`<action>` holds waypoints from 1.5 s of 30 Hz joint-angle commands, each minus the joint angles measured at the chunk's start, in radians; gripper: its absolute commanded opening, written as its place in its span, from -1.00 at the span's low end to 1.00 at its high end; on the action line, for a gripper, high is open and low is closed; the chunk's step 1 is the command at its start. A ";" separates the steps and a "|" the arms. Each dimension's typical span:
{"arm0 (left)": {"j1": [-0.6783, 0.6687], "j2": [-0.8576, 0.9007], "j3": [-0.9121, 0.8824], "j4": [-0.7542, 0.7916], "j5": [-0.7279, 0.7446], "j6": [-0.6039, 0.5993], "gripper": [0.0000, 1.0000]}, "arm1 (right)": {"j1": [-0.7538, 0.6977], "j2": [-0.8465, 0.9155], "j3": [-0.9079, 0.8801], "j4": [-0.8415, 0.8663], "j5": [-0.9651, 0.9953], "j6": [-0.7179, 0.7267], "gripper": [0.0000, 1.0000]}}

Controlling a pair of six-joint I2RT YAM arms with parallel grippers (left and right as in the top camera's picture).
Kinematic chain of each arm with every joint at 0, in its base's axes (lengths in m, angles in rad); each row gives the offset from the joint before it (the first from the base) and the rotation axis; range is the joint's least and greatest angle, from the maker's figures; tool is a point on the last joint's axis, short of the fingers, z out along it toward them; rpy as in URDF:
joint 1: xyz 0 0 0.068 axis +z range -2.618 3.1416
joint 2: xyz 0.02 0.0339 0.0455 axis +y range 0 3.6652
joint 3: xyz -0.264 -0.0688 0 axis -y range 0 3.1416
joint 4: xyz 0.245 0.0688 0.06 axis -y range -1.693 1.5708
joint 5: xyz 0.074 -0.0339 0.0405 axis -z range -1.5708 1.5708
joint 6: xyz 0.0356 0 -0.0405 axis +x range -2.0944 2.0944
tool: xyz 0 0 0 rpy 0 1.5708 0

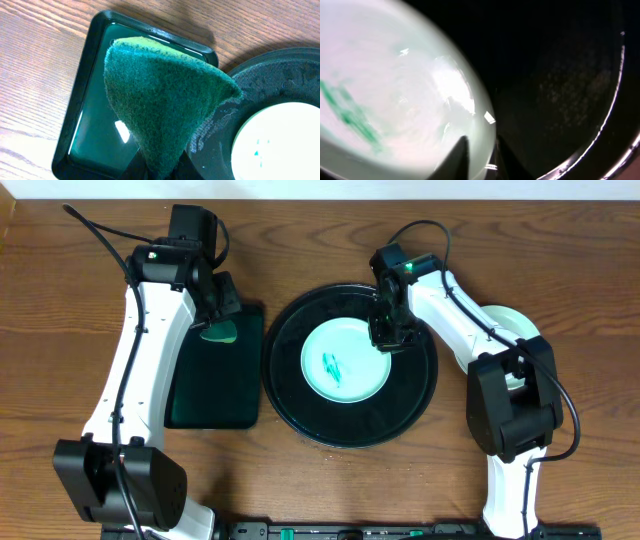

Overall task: Clean dirty plates on tray and stack at the side
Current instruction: 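Move right gripper to grip rim of remaining light-green plate on tray, then bring sponge in left gripper over the held light-green plate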

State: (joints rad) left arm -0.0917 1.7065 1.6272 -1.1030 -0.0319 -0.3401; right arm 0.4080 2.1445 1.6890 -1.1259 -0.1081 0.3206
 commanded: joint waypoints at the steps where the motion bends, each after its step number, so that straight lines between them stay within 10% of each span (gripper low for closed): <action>1: 0.003 0.007 -0.006 -0.002 -0.005 0.006 -0.85 | -0.004 0.005 -0.002 0.020 0.018 -0.073 -0.28; 6: -0.001 0.008 -0.007 -0.004 0.018 -0.012 -0.86 | -0.004 0.009 -0.003 0.064 0.017 -0.189 -0.11; 24: -0.068 0.016 -0.069 0.022 0.051 -0.078 -0.86 | -0.009 0.066 -0.044 0.092 -0.031 -0.168 -0.98; 45: -0.405 0.319 -0.107 0.172 0.136 -0.336 -0.86 | -0.023 0.066 -0.067 0.095 -0.048 -0.063 -0.97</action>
State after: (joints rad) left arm -0.4637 1.9934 1.5249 -0.9356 0.0982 -0.5640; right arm 0.3843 2.2013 1.6478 -1.0275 -0.1673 0.2291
